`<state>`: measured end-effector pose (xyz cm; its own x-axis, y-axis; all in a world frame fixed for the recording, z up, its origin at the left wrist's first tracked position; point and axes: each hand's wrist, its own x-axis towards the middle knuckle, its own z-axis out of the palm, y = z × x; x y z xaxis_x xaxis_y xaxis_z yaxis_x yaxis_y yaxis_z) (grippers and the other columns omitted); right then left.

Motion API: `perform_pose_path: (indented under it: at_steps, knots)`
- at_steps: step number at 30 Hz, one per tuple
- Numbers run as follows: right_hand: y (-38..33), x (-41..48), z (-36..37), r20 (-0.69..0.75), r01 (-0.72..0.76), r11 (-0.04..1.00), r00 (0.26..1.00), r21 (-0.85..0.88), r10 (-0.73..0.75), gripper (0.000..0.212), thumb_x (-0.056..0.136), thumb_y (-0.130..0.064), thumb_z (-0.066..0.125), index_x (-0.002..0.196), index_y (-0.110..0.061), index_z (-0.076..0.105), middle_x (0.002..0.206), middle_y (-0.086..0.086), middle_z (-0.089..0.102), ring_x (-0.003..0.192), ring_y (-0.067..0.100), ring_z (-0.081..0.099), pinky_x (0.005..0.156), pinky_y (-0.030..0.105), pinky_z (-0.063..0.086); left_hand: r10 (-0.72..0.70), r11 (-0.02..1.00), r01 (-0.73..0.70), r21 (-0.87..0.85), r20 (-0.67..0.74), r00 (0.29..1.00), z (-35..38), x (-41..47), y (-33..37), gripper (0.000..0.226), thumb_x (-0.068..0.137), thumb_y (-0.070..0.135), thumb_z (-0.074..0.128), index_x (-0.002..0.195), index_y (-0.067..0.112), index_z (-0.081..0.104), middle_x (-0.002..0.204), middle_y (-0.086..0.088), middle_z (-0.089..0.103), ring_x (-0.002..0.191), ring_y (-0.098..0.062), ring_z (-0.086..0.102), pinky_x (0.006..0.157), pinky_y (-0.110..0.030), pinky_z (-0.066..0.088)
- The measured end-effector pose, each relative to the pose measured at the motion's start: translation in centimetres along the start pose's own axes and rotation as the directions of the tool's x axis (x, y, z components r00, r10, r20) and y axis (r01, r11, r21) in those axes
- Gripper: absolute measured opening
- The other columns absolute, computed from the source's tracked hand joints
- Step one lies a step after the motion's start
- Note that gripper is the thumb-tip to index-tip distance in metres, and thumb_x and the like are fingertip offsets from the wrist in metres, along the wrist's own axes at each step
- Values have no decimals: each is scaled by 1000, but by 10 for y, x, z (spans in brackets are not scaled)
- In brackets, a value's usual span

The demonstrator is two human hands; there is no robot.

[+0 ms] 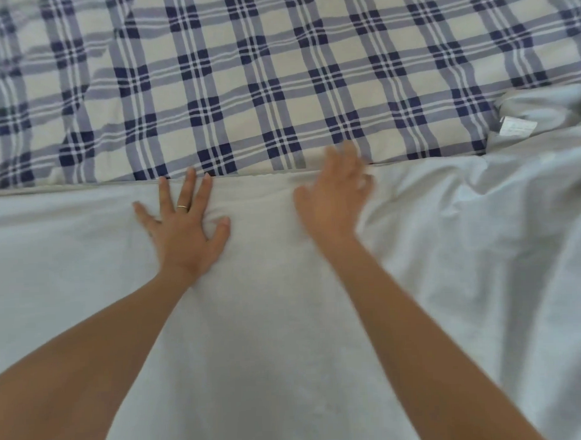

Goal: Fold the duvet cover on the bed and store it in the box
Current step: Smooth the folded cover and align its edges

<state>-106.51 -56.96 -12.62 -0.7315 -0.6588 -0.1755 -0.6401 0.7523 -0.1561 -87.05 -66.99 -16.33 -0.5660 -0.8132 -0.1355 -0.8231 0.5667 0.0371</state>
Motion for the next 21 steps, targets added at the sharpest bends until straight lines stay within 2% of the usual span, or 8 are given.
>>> perform_pose_path:
  at_steps: [3, 5, 9, 13, 15, 18, 19, 21]
  knots:
    - [-43, -46, 30, 65, 537, 844, 842, -12, -535, 61, 91, -43, 22, 147, -22, 33, 155, 1, 29, 142, 30, 27, 113, 55, 11, 41, 998, -42, -38, -35, 999, 1, 2, -10, 73, 84, 56, 27, 150, 30, 19, 158, 9, 10, 145, -35, 5, 105, -71, 0]
    - [-7, -47, 40, 148, 578, 813, 811, -63, -565, 62, 94, -53, 19, 151, -30, 21, 158, -7, 17, 145, 28, 17, 112, 62, 4, 57, 997, -60, -49, -51, 997, 1, 2, -13, 72, 83, 54, 28, 150, 28, 21, 158, 7, 13, 145, -37, 7, 104, -71, -1]
    - [123, -17, 21, 85, 178, 964, 983, -197, -164, 68, 91, -63, 15, 152, -36, 2, 160, -8, 0, 147, 27, 3, 108, 65, -7, 48, 998, -51, -45, -55, 997, 2, 4, -17, 73, 83, 57, 26, 150, 28, 20, 159, 5, 13, 144, -38, 5, 104, -72, -2]
    - [183, 10, -13, 110, -233, 936, 957, -263, 269, 72, 91, -66, 9, 152, -30, -5, 160, -7, -5, 147, 22, -4, 109, 68, -4, 40, 998, -40, -41, -5, 999, 0, 1, -13, 75, 82, 59, 23, 150, 28, 19, 159, 5, 12, 144, -37, 4, 104, -73, -2]
    - [163, 6, -18, 25, -305, 918, 947, -255, 321, 71, 95, -58, 12, 153, -19, 4, 161, 1, -1, 147, 28, -1, 110, 68, -2, 41, 998, -41, -48, 16, 999, -2, 1, -8, 75, 82, 60, 23, 150, 28, 19, 159, 5, 12, 145, -37, 3, 104, -73, -1]
    - [82, -31, -3, -11, 228, 953, 972, -201, -235, 64, 94, -47, 24, 150, -17, 23, 157, 5, 22, 143, 34, 20, 105, 71, 7, 41, 997, -39, -60, 30, 999, -7, 3, -6, 76, 82, 60, 22, 151, 27, 18, 159, 5, 10, 145, -37, 2, 104, -73, -2]
    - [55, -50, 7, 72, 501, 841, 865, -203, -497, 63, 92, -49, 27, 149, -22, 27, 155, 2, 28, 142, 34, 25, 102, 73, 11, 40, 997, -38, -62, 34, 999, -8, 0, -7, 76, 82, 59, 23, 151, 27, 18, 159, 5, 10, 145, -37, 2, 104, -73, -1]
    - [29, -63, 16, 252, 763, 617, 646, -193, -720, 62, 90, -56, 24, 148, -32, 26, 156, -6, 25, 142, 30, 26, 101, 74, 10, 48, 997, -47, -61, 13, 999, -8, 0, -8, 76, 82, 59, 24, 150, 27, 19, 159, 5, 11, 145, -37, 3, 104, -74, -1]
